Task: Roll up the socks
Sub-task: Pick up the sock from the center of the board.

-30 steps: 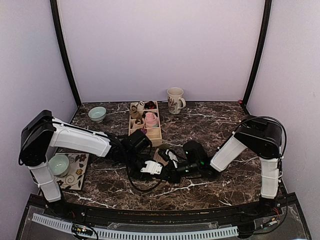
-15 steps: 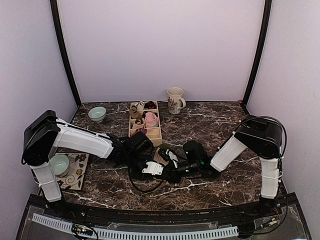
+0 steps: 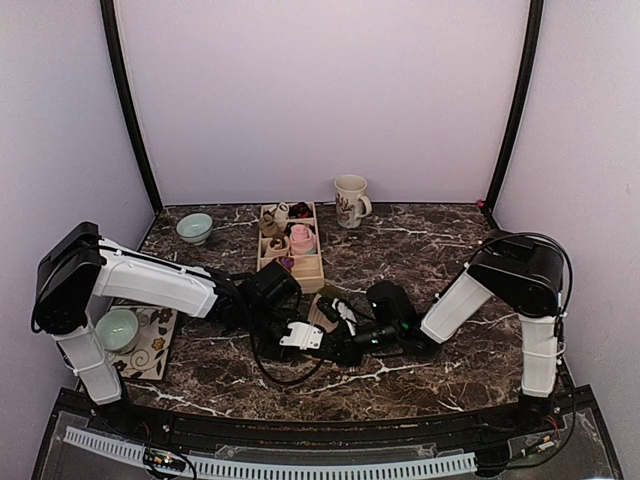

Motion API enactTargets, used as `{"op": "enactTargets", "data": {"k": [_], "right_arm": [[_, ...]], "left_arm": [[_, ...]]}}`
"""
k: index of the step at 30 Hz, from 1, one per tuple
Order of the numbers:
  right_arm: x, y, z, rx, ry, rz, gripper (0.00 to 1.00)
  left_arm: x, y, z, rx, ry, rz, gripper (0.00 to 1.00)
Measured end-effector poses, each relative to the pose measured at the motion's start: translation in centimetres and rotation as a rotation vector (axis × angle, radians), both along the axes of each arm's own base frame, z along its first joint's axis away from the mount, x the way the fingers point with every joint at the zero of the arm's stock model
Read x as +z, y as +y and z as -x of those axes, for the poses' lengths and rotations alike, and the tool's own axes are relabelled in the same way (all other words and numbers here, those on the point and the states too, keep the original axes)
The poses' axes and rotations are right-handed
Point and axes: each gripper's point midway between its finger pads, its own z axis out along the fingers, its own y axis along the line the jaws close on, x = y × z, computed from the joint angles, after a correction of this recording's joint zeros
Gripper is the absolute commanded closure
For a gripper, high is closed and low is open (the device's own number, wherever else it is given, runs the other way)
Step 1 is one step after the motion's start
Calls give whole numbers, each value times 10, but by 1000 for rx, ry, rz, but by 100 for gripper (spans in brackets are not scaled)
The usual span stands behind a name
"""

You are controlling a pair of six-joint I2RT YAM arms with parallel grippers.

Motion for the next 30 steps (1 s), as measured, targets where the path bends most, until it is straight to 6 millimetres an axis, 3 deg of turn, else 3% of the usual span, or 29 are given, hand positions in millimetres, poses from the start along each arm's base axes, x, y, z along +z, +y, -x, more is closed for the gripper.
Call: {"op": "enactTargets", "data": {"k": [7,19,26,30], "right_arm": [[0,0,0,2,8,-4,100],[0,0,0,0,15,-4,100],[0,0,0,1,19,-6,100],[-1,0,0,0,21,-6,100]], "left_arm": [[0,0,13,-25,-2,-8,60],[3,-3,10,-19,-35,-10,59],[20,-10,20,-32,8,27,59],[19,-9,22,-36,4,25,57]]}}
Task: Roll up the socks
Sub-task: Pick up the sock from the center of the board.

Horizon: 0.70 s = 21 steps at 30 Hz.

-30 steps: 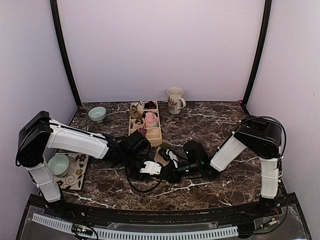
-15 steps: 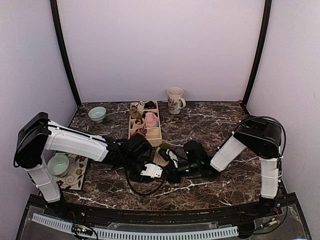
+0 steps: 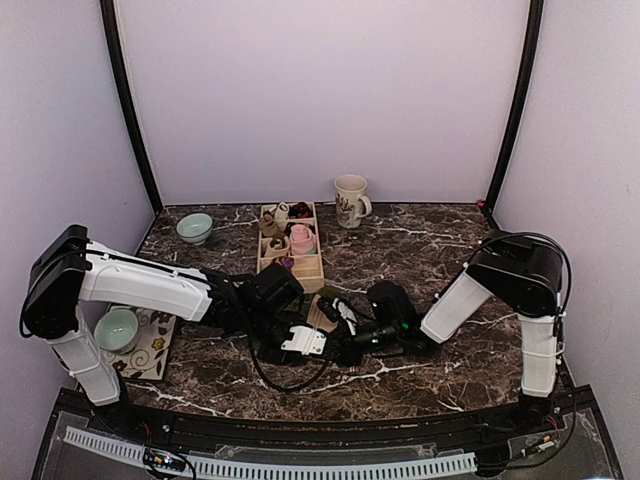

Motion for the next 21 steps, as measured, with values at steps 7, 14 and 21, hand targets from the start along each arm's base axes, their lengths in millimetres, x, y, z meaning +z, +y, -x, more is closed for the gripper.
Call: {"op": "enactTargets", "data": {"k": [7,14,21], "right_arm": [[0,0,0,0,3,-2,100],[1,0,0,2,3,-3,100],[1,0,0,3,4,-3,100]], "left_arm": [[-6,-1,-7,8,-32,-1,58],[-19,0,-10,6,-43,-19,65],[-19,-2,-14,5,-60,-7,95]]}}
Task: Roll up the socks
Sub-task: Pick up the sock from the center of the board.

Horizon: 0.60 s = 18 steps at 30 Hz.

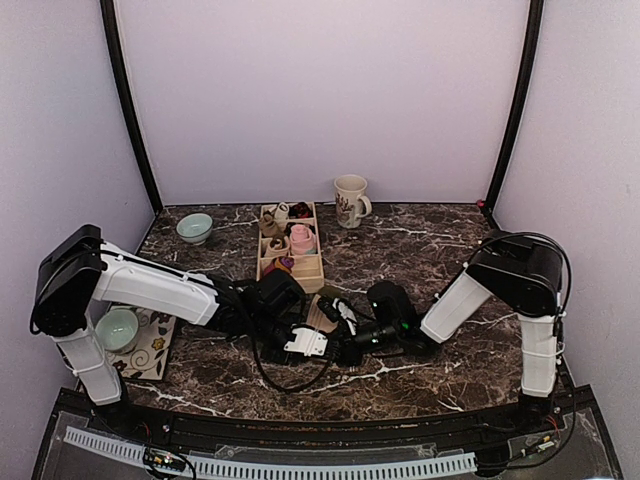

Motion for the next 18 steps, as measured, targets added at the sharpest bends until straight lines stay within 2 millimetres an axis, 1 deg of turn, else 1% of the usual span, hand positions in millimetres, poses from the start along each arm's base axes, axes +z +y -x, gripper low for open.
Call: {"op": "enactTargets", "data": {"k": [1,4,5,6,7,8,9,14,15,16,18], "right_arm": [[0,0,0,0,0,0,100],[1,-4,1,-10,0,6,100],[1,-7,2,-16,0,11,97],[2,-10,3,-25,-2,17,85],[2,-14,4,-38,-3,25,63],[2,-20,4,-60,0,35,11],[2,-24,5,-76,1,40,2],[19,-41,17,-121,-35,-2,1],[21,-48,16,-160,-41,-7,1],[21,-49,16,-164,-44,-7,1],[20,-62,12,-242,-54,2,1]], "left_arm": [[-1,0,0,4,1,-1,99],[-2,-2,0,-4,7,-2,100],[-3,-4,1,-9,16,3,100],[-3,-6,1,-10,23,7,100],[-3,-9,0,-11,36,13,100],[-3,-12,0,-14,50,20,100],[-4,-15,0,-18,68,25,100],[-7,-21,-4,-4,173,30,100],[-8,-21,-5,-3,190,27,100],[-8,-22,-6,-3,208,26,100],[-8,-24,-6,-4,241,21,100]]}}
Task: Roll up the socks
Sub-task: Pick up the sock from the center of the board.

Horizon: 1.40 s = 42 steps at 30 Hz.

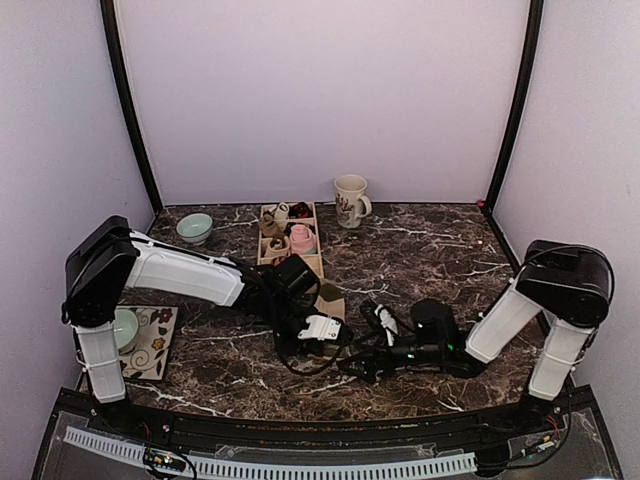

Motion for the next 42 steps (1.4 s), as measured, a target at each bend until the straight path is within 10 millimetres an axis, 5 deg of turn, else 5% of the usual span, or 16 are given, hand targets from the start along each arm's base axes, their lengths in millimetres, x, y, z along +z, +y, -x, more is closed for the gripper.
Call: {"op": "enactTargets", "data": {"k": [6,13,17,21,30,38,42], "right_arm": [[13,-53,1,-254,-99,97,1],[124,-103,-41,-664,-286,-150,0],[118,-117,-38,-647,-370,-90,0],[102,-97,-27,-475,-481,79,6],[57,-40,20,54,-770,337,36],[50,29,38,352,-830,322,49],[39,41,49,442,-818,307,53]], "left_arm": [[-1,0,-2,19,131,-18,100],[-2,1,0,26,301,-41,100],[-3,0,1,32,393,-56,100],[-3,-3,4,31,500,-72,100],[-4,-5,23,29,750,-97,100],[-4,5,43,37,888,-140,100],[-4,8,47,47,918,-158,100]]}}
